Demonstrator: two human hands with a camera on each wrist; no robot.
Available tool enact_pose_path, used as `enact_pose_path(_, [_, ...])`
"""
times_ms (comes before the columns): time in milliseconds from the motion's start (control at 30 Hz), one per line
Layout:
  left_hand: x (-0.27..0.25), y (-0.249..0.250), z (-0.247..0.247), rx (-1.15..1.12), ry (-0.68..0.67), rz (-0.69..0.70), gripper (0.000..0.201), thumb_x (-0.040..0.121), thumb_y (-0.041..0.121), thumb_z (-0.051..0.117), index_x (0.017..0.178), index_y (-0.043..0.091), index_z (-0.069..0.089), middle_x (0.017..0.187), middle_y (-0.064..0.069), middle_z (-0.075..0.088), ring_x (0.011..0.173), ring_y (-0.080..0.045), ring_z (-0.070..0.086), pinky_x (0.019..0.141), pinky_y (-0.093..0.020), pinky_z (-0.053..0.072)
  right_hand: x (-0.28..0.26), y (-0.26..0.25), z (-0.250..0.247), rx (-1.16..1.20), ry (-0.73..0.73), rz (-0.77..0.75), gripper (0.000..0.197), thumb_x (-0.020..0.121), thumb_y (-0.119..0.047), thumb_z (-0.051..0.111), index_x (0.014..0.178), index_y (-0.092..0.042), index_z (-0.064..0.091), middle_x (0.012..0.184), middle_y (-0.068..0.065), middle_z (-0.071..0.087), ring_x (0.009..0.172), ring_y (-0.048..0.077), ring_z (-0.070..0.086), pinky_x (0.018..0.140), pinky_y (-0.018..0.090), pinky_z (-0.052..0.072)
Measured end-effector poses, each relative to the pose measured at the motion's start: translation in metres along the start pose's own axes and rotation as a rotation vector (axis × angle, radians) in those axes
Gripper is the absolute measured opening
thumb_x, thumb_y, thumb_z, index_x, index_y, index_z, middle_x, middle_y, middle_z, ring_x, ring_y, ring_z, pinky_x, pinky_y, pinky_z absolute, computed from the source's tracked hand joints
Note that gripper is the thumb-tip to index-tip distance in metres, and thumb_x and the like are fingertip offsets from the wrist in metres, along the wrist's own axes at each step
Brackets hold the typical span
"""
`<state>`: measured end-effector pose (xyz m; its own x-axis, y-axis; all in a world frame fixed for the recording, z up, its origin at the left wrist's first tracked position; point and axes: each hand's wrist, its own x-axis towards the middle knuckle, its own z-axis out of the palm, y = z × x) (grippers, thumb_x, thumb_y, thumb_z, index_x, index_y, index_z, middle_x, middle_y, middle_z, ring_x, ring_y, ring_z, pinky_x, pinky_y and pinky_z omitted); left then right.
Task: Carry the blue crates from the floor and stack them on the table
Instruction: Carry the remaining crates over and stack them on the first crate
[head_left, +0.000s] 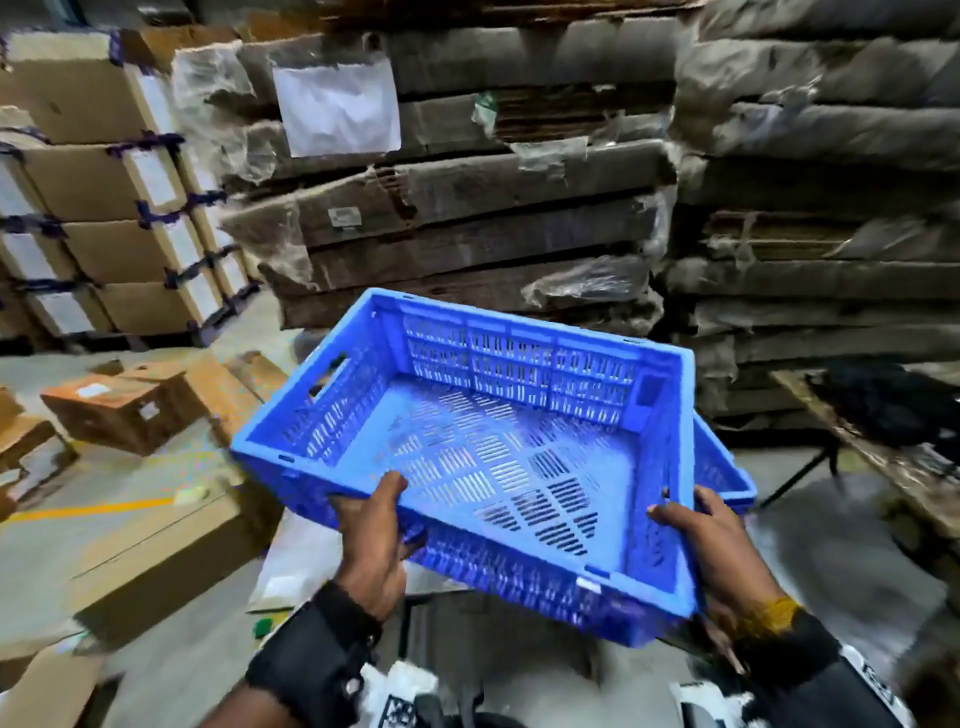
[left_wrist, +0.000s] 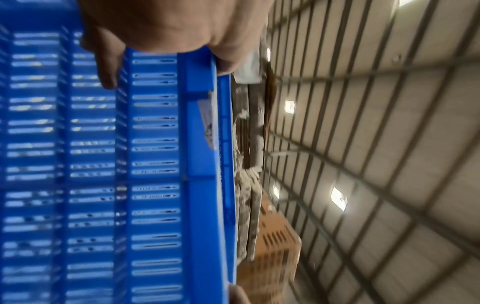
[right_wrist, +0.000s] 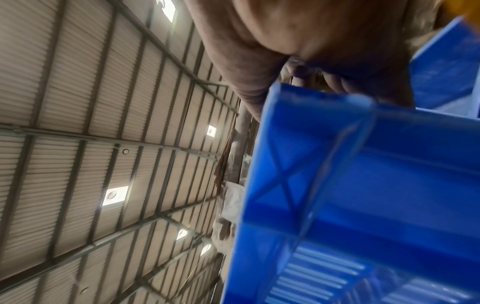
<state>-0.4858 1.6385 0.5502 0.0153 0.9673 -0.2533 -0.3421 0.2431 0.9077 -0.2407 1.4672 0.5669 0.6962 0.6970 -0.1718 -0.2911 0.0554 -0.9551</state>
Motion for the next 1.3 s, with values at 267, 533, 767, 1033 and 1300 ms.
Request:
enact_pose_path(267, [0.076,0.002,0.099,0.183,-0.282,-0.093,0.023,0.095,0.017,0.062,0.102,0.019,0.041,0.085,-0.006,0.058,0.039,-0.011,0.049,0.033,-0.013,0.036,-0.021,0.010,0.011,0.019,0.192,0.009,0.023,0.087,-0.010,0.061,0.108,-0.012,0.052,0.062,0.002,0.070,0.043,0.019,0.060,0.049,0.027,0.045])
enact_pose_path(533, [0.120,-0.043,0.147,0.299,-0.460,-0.161,0.020,0.090,0.021,0.065,0.100,0.021,0.048,0.090,-0.014,0.063,0.061,-0.022,0.061,0.049,-0.022,0.043,-0.024,0.055,0.011,0.058,0.301,0.120,0.030,0.086,-0.020,0.068,0.101,-0.009,0.044,0.067,0.011,0.063,0.035,0.012,0.042,0.043,0.024,0.041])
enact_pose_path(767, [0.131,-0.064,0.145,0.261,-0.590,-0.145,0.018,0.095,0.017,0.059,0.109,0.028,0.057,0.100,-0.002,0.070,0.069,-0.017,0.059,0.051,-0.023,0.037,-0.031,0.044,-0.021,-0.115,0.143,0.208,0.044,0.078,-0.043,0.071,0.102,-0.009,0.058,0.082,0.013,0.070,0.068,0.027,0.063,0.066,0.034,0.052])
enact_pose_path(1033, [0.123,-0.060,0.149,0.229,-0.555,-0.201,0.019,0.093,0.019,0.056,0.106,0.032,0.054,0.105,0.002,0.067,0.077,-0.017,0.061,0.059,-0.027,0.030,0.028,0.009,-0.124,-0.564,0.726,-0.130,0.058,0.072,-0.073,0.059,0.114,-0.034,0.052,0.124,0.012,0.058,0.107,0.029,0.059,0.090,0.051,0.051])
enact_pose_path(1300, [0.075,-0.041,0.132,0.268,-0.749,-0.235,0.034,0.100,0.028,0.055,0.133,0.036,0.055,0.130,0.009,0.069,0.102,-0.013,0.065,0.088,-0.038,0.050,0.104,-0.039,-0.139,-1.048,0.410,-0.076,0.033,0.085,-0.043,0.065,0.094,-0.012,0.072,0.088,0.009,0.070,0.082,0.024,0.065,0.070,0.030,0.046])
